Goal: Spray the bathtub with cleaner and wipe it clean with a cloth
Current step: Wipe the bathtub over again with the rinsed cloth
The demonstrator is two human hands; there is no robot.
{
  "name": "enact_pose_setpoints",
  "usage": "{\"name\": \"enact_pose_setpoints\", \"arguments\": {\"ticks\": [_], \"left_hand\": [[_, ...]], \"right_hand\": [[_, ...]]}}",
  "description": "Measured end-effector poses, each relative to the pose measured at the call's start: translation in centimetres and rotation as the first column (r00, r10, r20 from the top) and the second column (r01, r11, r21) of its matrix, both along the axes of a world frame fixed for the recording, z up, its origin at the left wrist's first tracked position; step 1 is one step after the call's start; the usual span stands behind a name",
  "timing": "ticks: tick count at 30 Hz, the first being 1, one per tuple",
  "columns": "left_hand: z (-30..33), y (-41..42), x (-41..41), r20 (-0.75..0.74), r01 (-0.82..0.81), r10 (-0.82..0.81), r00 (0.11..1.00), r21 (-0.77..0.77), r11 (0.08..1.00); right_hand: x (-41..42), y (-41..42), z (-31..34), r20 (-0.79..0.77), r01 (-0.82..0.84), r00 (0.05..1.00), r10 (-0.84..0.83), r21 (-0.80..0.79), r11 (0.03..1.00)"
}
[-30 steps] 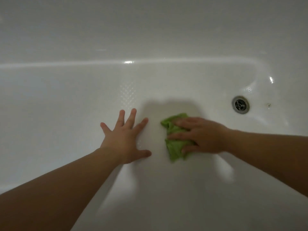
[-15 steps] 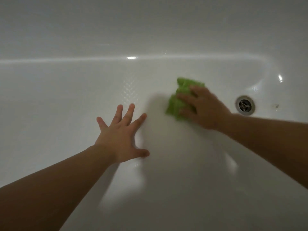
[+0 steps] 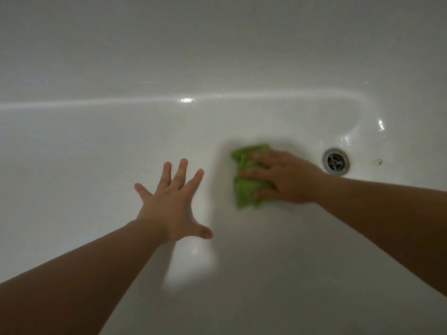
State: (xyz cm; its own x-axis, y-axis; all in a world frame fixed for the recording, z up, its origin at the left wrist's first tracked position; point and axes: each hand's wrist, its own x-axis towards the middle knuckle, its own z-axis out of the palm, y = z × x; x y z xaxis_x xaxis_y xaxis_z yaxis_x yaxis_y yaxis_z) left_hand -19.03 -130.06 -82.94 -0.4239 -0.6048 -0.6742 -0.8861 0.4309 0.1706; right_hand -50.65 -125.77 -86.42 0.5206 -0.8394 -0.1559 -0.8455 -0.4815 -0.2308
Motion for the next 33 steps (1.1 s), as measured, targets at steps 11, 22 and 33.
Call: {"name": "enact_pose_setpoints", "arguments": {"ticks": [11,22,33], "left_hand": [[-1.1,-1.5,-2.1,0.005,0.018,-0.018,1.000,-0.037,0.999],[-0.7,-1.9,-3.7,0.017,-0.010,0.011,1.000,-0.026,1.000],[-0.4,-1.5,-4.5,0.004,-0.076,0.076,0.997,-0.013,0.997]], "right_hand": [[8.0,-11.6,-1.3,0.167,0.415,0.907,-0.386,-0.205,0.887],[-6.4,-7.8,-0.2,0.153,0.720,0.694,-0.704,-0.172,0.672],[-1.8,-3.0,0.2,0.068,0.495,0.867,-0.494,0.001,0.869]]}}
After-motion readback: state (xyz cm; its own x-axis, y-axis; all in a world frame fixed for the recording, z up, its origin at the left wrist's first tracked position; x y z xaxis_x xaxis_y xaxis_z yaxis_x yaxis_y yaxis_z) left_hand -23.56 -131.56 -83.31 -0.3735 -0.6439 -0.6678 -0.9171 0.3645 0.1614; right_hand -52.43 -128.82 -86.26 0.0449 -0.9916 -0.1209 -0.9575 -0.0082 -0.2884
